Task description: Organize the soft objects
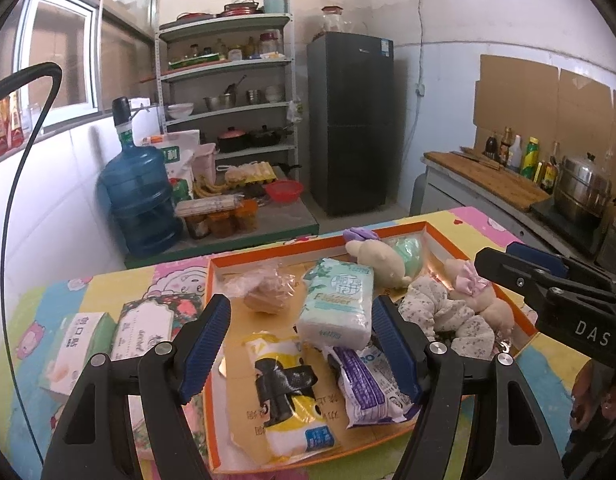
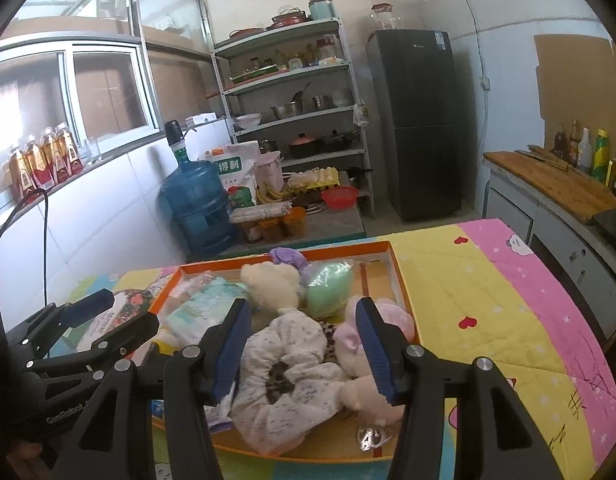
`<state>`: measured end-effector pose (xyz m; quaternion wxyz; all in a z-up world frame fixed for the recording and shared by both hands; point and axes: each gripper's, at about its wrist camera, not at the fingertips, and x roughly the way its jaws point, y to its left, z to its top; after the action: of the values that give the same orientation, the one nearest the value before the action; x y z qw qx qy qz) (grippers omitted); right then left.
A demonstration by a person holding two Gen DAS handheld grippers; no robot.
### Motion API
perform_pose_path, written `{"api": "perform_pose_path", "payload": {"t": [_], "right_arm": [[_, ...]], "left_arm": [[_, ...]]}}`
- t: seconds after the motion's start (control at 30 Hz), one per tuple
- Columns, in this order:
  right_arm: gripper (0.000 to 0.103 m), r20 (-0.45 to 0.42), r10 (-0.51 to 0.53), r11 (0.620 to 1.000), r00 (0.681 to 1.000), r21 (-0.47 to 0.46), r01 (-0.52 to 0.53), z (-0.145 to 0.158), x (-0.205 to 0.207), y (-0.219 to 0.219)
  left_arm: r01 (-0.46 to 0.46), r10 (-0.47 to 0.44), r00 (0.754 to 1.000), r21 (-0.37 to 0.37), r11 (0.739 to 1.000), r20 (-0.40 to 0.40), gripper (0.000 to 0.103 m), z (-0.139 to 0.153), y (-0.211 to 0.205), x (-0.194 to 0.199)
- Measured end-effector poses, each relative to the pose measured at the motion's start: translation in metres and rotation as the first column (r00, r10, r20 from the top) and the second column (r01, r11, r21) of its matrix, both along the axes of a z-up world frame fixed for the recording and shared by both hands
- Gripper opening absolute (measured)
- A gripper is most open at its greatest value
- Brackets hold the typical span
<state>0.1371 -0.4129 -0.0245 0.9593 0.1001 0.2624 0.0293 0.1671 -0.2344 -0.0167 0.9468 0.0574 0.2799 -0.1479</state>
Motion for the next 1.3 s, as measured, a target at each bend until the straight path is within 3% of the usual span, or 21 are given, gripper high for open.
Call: {"api": "perform_pose_path", "payload": {"t": [0.47,0.73,0.97,1.07,1.3], "right_arm": [[0.054,0.030,0.027,0.999,0.999,-0.030,-0.026,0.018,-0.029,0.041],[0.054,0.047,0.052,0.999,0.998,-0.011,-0.051,0.026,-0.050,0.074],[0.055,0.057,0.062,0.998,0.996,-0.006,-0.062,0.033,-0.071,0.110],[0.060,0.044,0.051,0.999,0.998,0.007,-0.052,0.033,-0.079,0.124],[0.061,0.054,0.007,0.999,0.999,-0.039,-0.005,0.030,-0.099,0.154]], "left_arm": [[-0.066,0.067,0.998,-0.060,0.996,0.021,0.075,0.012,0.043,-0.037],[-0.165,0.169,0.985,-0.111,0.980,0.027,0.075,0.019,0.084,-0.067],[-0.233,0.237,0.971,-0.077,0.969,0.040,0.075,0.021,0.115,-0.092],[-0.260,0.263,0.963,-0.052,0.964,0.063,0.075,0.021,0.124,-0.105],[-0.248,0.251,0.966,-0.062,0.967,0.056,0.075,0.024,0.144,-0.124]]}}
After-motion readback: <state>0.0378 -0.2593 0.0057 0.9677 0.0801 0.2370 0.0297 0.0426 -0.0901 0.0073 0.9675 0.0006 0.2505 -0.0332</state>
